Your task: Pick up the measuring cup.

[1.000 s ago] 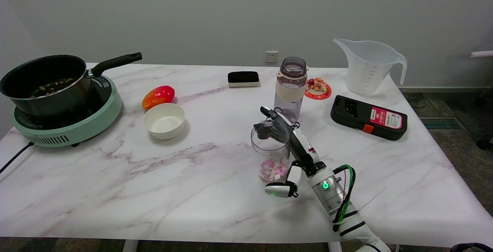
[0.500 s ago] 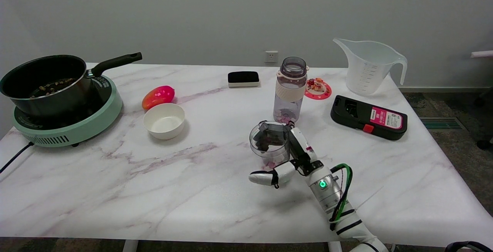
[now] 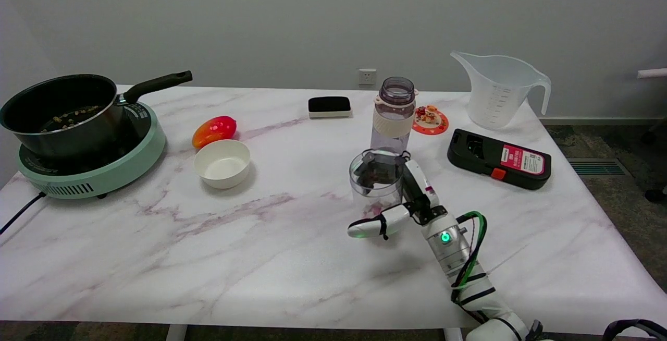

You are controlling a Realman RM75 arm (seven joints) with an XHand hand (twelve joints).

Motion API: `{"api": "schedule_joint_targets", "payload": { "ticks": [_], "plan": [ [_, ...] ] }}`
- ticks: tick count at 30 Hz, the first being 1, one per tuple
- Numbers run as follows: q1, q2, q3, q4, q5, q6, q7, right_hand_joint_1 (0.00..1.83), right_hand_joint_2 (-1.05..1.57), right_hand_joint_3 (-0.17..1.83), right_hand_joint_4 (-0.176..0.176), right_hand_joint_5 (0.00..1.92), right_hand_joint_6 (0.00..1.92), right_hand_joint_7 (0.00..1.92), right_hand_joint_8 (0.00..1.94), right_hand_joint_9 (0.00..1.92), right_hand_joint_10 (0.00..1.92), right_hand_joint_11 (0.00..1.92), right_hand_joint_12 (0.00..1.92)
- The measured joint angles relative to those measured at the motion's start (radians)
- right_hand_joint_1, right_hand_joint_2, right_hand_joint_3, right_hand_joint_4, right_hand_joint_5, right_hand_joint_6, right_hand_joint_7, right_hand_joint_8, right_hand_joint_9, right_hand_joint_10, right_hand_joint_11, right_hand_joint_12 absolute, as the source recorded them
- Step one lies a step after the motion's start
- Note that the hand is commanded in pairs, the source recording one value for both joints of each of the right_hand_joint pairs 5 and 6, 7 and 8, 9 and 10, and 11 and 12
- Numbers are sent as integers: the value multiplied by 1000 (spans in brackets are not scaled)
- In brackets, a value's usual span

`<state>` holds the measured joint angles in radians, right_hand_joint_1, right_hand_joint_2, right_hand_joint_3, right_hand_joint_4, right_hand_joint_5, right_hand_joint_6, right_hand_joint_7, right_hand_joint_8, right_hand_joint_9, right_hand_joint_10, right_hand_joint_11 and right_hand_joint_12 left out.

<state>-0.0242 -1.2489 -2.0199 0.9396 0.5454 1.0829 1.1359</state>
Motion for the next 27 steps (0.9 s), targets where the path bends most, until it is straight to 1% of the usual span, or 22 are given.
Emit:
{"api": "schedule_joint_targets", "payload": {
  "ticks": [9, 14, 20, 27],
  "plan": [
    [5, 43, 33, 52, 47, 17, 0, 1275, 1504, 280, 0, 1920, 1920, 1920, 1920, 1757, 1757, 1494, 1494],
    [-1, 93, 71, 108, 93, 12, -2, 1266, 1512, 280, 0, 1920, 1920, 1920, 1920, 1762, 1762, 1499, 1499],
    [-19, 163, 145, 188, 140, -45, -6, 1253, 1529, 278, 0, 1920, 1920, 1920, 1920, 1761, 1761, 1497, 1497],
    [-46, 243, 296, 305, 186, -187, -16, 1247, 1531, 289, 0, 1920, 1920, 1920, 1920, 1768, 1768, 1506, 1506]
  ]
}}
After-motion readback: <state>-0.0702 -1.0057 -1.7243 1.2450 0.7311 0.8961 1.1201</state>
